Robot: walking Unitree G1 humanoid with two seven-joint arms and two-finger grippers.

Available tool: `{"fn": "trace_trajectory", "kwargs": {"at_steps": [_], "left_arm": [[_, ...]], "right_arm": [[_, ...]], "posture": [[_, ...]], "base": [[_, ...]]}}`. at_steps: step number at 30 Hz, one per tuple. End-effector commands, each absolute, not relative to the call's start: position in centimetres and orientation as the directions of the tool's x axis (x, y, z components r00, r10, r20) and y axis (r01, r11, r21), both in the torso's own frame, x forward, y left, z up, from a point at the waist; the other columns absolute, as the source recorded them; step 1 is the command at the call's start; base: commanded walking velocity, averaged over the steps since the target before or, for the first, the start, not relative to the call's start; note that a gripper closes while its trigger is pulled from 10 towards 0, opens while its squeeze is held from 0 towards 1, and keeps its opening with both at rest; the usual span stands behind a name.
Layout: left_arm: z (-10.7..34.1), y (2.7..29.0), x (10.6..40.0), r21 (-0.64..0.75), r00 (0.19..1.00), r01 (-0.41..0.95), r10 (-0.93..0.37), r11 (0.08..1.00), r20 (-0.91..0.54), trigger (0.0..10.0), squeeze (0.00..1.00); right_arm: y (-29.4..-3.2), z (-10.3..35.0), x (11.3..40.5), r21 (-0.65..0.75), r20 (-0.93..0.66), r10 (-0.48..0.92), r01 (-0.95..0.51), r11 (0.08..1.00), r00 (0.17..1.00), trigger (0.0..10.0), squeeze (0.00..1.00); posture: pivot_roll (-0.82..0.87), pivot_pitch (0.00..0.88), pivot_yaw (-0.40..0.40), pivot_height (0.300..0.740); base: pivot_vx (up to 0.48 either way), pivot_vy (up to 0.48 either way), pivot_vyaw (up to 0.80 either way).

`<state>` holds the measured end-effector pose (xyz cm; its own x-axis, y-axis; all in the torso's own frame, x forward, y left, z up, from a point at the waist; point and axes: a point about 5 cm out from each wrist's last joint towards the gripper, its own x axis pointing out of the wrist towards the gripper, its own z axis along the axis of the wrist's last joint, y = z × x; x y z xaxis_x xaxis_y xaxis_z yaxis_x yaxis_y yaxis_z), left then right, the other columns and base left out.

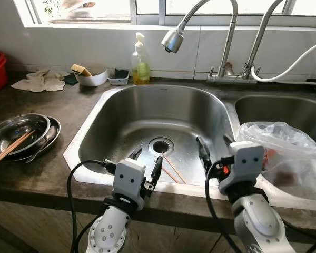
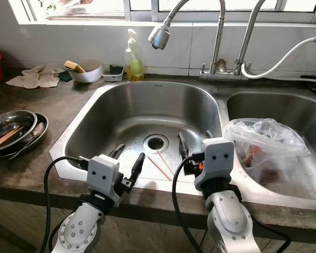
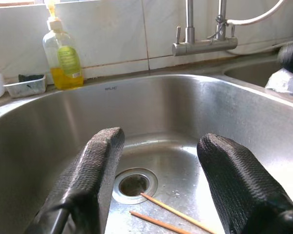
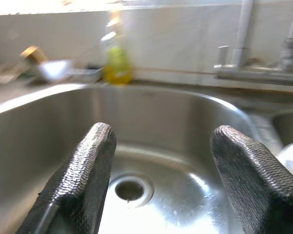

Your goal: Kitchen organization

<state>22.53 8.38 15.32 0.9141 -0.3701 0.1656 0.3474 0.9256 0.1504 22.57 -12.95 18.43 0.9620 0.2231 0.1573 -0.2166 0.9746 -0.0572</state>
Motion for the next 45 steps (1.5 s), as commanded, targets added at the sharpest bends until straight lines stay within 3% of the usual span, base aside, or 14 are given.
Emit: {"fn": "trace_trajectory", "kwargs": {"at_steps": [1,9,45], "left_arm": [[15.9,8.4,22.3,0.157,0.905,0.353,-0.379,0.922,0.193,10.0,0.00],[15.9,8.6,22.0,0.162,0.902,0.356,-0.384,0.920,0.195,10.0,0.00],[14.2,7.9,20.6,0.130,0.890,0.430,-0.444,0.893,0.105,10.0,0.00]], "right_arm": [[-13.0,18.5,22.3,-0.089,0.172,0.275,-0.263,0.961,0.946,10.0,0.00],[-12.9,18.7,22.1,-0.106,0.173,0.322,-0.307,0.946,0.931,10.0,0.00],[-11.2,16.5,21.3,-0.062,0.104,0.309,-0.304,0.951,0.945,10.0,0.00]], "posture": [[0.14,0.020,-0.012,0.740],[0.14,0.018,-0.010,0.740],[0.15,0.020,-0.006,0.740]], "base": [[0.000,0.000,0.00],[0.000,0.000,0.00],[-0.285,0.000,0.00]]}}
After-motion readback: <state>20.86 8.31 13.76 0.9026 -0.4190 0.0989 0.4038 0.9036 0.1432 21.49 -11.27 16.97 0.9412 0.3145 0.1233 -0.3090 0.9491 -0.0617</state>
